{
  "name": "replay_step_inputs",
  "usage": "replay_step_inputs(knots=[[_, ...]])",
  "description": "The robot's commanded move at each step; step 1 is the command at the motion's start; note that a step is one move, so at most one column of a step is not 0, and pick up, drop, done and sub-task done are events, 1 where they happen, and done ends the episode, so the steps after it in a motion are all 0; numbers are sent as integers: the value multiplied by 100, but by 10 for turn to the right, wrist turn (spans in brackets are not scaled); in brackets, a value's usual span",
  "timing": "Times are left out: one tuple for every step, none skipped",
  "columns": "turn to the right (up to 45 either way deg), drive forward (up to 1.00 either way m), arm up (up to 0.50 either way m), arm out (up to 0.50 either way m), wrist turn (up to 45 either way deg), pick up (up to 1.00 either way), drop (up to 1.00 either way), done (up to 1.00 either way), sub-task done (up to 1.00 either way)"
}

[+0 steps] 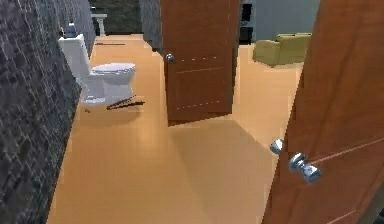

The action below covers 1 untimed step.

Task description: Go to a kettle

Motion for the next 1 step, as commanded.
replay_step_inputs(knots=[[0, 100, 0, 0, 0, 0, 0, 0, 0]])
